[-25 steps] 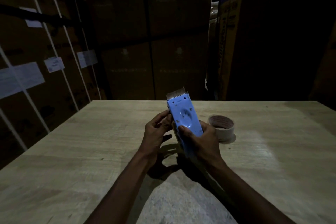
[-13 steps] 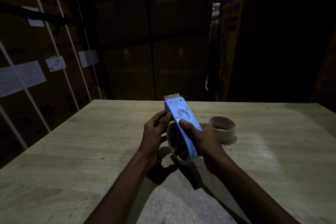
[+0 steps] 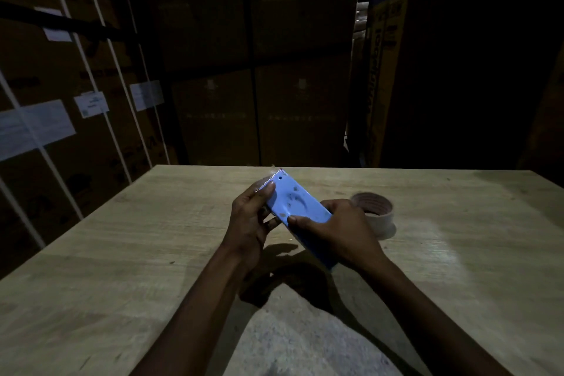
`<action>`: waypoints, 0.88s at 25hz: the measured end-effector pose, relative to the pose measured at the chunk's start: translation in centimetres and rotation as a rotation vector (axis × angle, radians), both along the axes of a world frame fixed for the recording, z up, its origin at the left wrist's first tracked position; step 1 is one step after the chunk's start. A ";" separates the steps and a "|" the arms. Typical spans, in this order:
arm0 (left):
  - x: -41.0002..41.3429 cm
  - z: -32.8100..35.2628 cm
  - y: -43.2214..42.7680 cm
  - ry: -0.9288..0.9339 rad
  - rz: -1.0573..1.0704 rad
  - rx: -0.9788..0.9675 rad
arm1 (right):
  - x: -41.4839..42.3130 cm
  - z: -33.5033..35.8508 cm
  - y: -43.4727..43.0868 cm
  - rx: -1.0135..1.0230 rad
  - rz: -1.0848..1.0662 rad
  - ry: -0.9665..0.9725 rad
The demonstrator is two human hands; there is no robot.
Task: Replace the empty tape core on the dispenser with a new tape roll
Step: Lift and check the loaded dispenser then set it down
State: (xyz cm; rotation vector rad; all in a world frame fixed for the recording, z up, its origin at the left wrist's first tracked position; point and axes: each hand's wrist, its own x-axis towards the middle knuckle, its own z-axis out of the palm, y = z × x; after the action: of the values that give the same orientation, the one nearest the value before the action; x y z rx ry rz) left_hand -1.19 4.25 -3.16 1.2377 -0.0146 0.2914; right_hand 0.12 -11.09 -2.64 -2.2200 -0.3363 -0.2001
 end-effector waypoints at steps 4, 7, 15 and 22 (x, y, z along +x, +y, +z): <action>0.4 -0.3 0.9 0.042 0.028 -0.010 | 0.1 0.3 -0.5 -0.145 0.059 -0.074; 0.7 -0.5 2.1 0.073 -0.005 0.140 | 0.7 0.6 -1.6 -0.272 0.109 -0.139; 0.7 -0.8 2.7 0.079 0.010 0.431 | 1.7 0.4 -2.8 -0.403 0.120 -0.260; 0.4 -0.9 1.5 0.140 0.140 0.511 | 0.9 0.9 -2.9 -0.438 0.058 -0.248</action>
State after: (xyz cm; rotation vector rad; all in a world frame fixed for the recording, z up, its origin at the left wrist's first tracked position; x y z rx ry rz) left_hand -0.77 5.80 -4.03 1.7690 0.1258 0.3337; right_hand 1.00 -14.01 -1.74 -2.6162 -0.6288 -0.4034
